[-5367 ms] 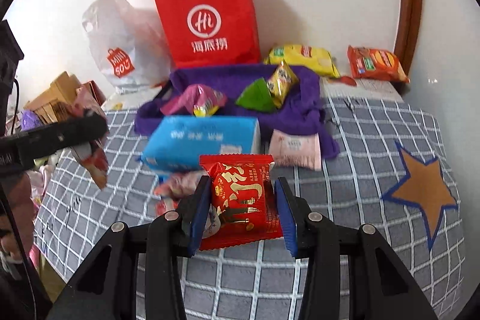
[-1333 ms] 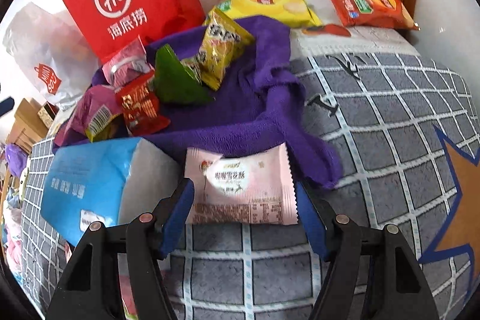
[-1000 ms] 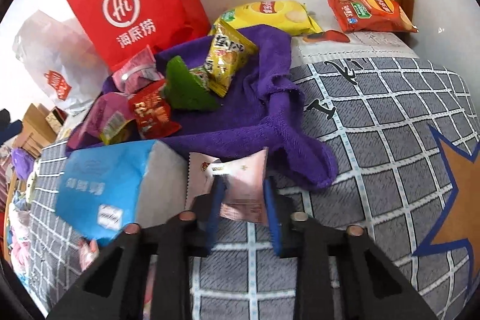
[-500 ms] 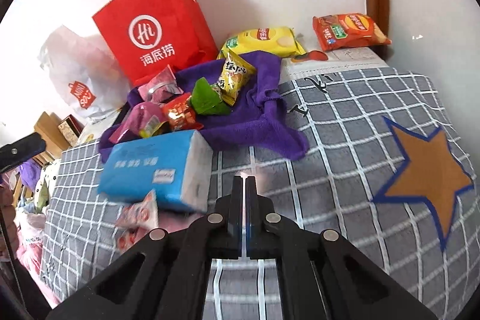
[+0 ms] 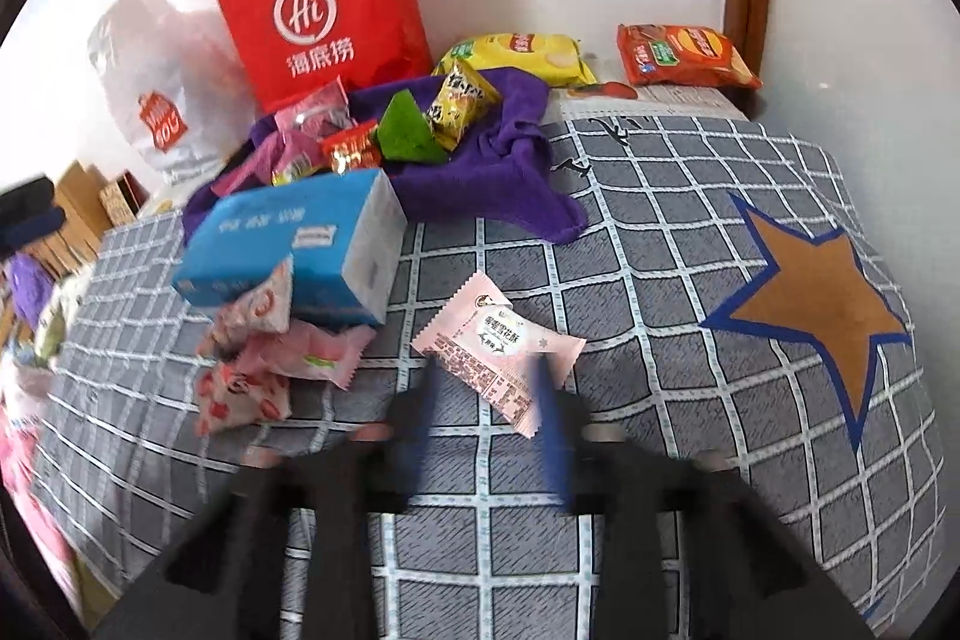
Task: Organize snacks
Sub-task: 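Close the right tool on the pink pastry packet and lift it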
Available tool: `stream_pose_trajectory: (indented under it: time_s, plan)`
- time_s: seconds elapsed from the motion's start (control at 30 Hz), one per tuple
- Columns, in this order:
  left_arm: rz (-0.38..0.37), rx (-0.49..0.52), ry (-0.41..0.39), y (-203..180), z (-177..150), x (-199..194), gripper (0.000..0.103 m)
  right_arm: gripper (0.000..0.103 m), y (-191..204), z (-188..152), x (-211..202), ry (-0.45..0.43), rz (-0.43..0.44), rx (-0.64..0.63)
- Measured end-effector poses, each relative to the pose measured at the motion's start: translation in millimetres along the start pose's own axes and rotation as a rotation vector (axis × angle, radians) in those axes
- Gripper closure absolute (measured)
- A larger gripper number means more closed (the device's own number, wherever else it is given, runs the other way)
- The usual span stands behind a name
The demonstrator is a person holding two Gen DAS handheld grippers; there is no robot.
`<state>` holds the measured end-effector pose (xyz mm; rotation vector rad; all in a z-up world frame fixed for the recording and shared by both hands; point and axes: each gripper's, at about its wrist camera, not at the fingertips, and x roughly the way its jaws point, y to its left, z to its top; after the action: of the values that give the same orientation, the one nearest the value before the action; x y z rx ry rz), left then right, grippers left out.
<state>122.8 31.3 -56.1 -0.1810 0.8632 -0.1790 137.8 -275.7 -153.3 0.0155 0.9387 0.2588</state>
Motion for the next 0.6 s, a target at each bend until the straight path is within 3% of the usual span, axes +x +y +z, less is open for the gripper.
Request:
stream_pose_trajectory:
  time_s: [0.3,0.5,0.6]
  plan:
    - [0.020,-0.005,0.025,6.6,3.6,23.1,0.013,0.051,4.9,-4.4,42.8,0.047,-0.095,-0.096]
    - [0.029,-0.015,0.039,9.6,8.2,38.1,0.013,0.038,7.3,4.3,65.0,0.038,-0.123,-0.148]
    - [0.024,-0.017,0.046,9.8,9.6,42.9,0.013,0.037,6.0,13.6,72.1,0.042,-0.098,-0.137]
